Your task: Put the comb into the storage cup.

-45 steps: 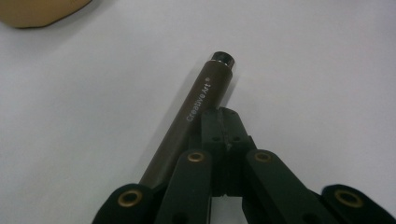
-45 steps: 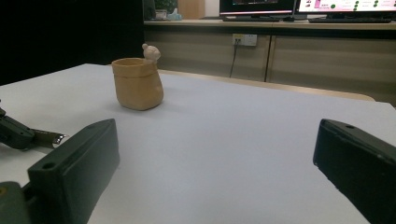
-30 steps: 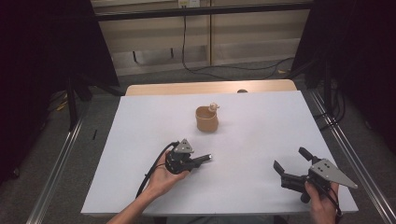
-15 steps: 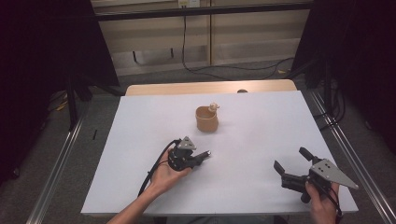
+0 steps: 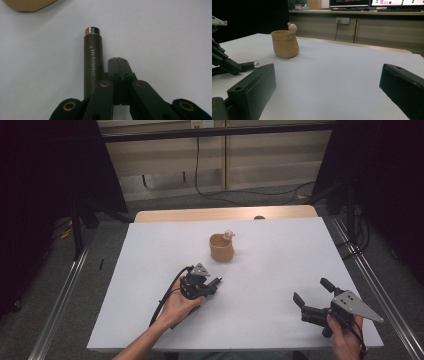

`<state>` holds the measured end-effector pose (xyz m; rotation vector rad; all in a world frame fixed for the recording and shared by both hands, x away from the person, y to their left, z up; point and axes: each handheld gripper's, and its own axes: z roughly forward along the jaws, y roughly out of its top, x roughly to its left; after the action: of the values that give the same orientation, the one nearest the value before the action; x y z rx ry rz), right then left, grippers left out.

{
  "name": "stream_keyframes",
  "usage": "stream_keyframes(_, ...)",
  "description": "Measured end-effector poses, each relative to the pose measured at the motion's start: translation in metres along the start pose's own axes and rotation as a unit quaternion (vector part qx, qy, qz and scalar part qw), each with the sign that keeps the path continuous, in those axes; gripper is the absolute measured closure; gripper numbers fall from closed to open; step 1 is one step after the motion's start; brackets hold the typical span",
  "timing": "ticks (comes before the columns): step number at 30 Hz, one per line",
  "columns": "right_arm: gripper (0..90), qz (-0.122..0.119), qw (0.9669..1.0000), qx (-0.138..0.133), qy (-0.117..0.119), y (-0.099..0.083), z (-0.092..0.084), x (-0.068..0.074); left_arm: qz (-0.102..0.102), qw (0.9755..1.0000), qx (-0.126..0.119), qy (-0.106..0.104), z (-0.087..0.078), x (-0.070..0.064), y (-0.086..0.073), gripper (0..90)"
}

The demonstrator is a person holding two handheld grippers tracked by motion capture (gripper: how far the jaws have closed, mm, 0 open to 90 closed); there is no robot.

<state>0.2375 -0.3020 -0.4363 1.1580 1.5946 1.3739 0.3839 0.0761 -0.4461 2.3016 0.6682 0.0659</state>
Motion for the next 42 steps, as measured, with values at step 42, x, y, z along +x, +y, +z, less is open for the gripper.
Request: stream_keyframes(42, 0.0, 0.001, 1.0, -0.004, -0.001, 0.001, -0.002, 0.0, -0.026, 0.9975, -0.064, 0.012, -0.03, 0.004, -0.005, 76.2)
